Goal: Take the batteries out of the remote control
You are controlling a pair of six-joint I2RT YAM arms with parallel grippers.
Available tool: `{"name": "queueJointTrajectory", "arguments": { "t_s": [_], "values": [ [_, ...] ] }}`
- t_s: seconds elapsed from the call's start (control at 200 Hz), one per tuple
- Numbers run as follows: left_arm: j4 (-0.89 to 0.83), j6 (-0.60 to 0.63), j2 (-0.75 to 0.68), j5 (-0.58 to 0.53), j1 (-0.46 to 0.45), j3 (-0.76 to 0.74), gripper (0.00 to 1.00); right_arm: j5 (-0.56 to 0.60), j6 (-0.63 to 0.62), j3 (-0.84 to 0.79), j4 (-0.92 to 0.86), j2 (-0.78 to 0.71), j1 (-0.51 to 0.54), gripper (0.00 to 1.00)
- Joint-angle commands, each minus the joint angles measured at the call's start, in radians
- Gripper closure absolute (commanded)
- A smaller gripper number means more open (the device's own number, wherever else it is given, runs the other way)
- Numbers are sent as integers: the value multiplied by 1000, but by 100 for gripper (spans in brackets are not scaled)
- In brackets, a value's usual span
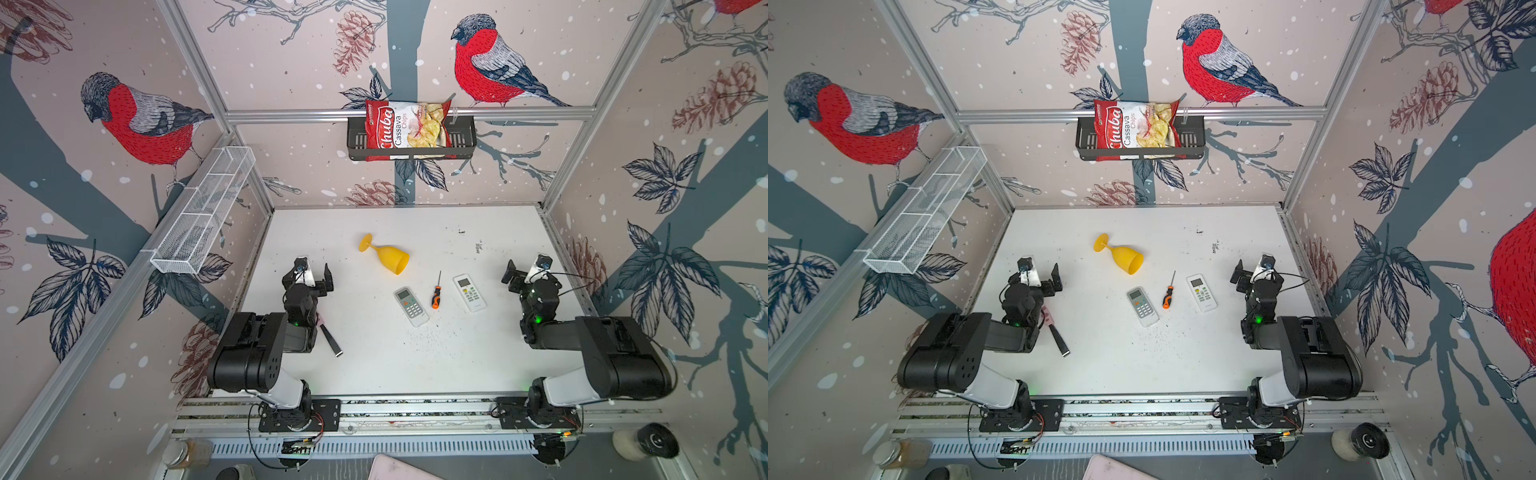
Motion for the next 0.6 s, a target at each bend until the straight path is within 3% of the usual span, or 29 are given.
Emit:
{"name": "queueJointTrajectory", "arguments": {
  "t_s": [0.0,0.145,0.355,0.42,0.595],
  "values": [
    [-300,-11,-73,-66,-6,139,2,136,89,108,-291,-59,11,0],
    [-701,-29,-120,-38,-38,376,2,115,178,193,-500,-103,31,1],
    [-1146,-44,-46,-274,-287,687,2,89,270,296,-707,-181,60,1],
    [-1278,-114,-12,-319,-345,773,2,42,331,308,-744,-218,61,1],
    [-1515,-330,56,-299,-465,881,3,-71,408,332,-782,-246,86,0]
  ]
}}
